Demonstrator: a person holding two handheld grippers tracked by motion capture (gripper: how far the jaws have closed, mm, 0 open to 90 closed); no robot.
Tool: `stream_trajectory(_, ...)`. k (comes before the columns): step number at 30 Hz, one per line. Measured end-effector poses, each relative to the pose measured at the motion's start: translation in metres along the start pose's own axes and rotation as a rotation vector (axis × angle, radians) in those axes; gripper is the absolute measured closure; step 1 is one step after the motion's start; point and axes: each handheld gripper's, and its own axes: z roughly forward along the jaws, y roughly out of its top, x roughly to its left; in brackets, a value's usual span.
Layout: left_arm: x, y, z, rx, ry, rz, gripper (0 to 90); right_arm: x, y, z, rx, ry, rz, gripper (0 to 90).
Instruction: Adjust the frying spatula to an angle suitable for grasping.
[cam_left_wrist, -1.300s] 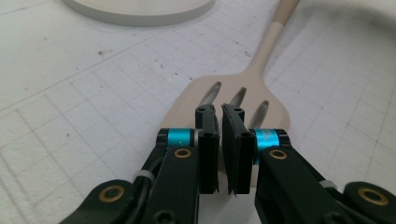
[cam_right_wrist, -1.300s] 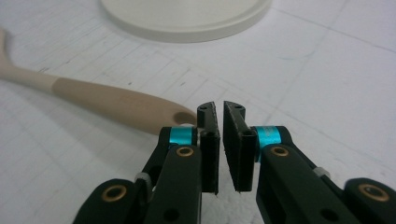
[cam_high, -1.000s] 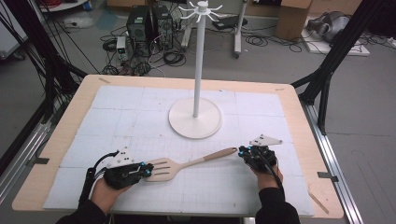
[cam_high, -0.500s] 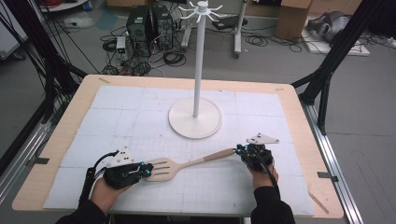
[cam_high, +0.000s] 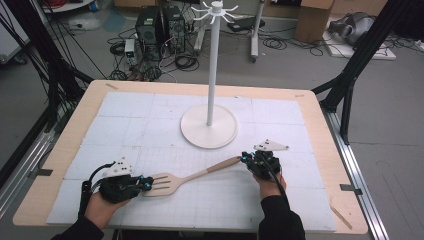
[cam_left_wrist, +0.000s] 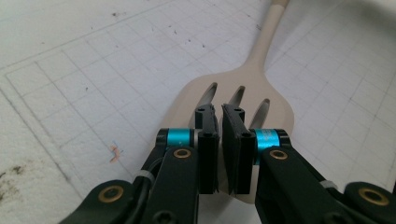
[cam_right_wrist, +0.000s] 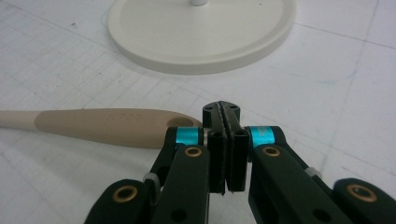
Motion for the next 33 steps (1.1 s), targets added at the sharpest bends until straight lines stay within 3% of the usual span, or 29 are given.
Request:
stream_trajectory(11, 0.002, -0.007, -0.008, 0.035, -0.015, -0.02, 81.3, 0.016, 0.014, 0.019, -0.022, 0.04, -0.024, 89.4)
stream_trajectory(16, 0.001, -0.007, -0.01, 0.044, -0.019, -0.018, 80.6, 0.025, 0.017, 0.027, -0.009, 0.058, -0.041, 89.4)
stream_trajectory(23, 0.001, -0.008, -0.01, 0.035, -0.023, -0.026, 80.3, 0.026, 0.017, 0.033, -0.009, 0.073, -0.034, 89.2)
stream_trajectory(29, 0.0, -0.008, -0.01, 0.033, -0.028, -0.028, 80.2, 0.022, 0.016, 0.033, -0.006, 0.072, -0.004, 81.2)
stream_trajectory(33, 0.0, -0.008, -0.011, 0.016, -0.043, -0.04, 79.2, 0.018, 0.018, 0.019, -0.031, 0.048, -0.006, 72.2)
